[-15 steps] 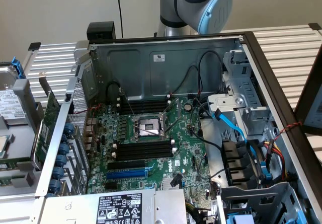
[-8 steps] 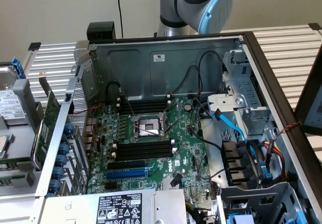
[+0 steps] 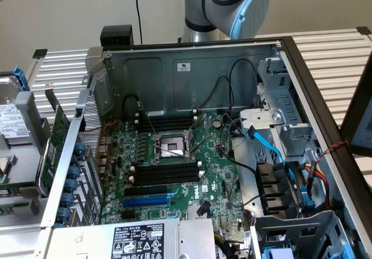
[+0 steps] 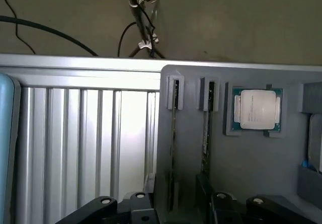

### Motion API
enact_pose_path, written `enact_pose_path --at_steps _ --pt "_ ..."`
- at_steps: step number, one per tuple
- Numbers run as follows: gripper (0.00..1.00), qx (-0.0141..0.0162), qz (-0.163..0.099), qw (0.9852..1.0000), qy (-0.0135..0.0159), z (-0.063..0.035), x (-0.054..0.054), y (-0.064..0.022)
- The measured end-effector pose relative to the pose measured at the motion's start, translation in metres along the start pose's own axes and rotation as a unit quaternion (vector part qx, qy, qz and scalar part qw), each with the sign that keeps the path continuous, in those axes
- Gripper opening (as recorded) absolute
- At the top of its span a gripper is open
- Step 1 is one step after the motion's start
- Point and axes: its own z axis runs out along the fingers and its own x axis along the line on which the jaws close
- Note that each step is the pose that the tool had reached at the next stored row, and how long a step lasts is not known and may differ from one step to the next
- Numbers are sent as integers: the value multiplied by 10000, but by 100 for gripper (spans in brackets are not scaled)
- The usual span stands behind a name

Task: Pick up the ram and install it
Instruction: 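Pick up the ram and move it above insertion slot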

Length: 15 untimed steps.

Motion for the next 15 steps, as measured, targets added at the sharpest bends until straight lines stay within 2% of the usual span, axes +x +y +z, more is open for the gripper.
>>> enact_pose_path --at_steps 15 --pt "44 0 2 10000 0 274 -4 -8"
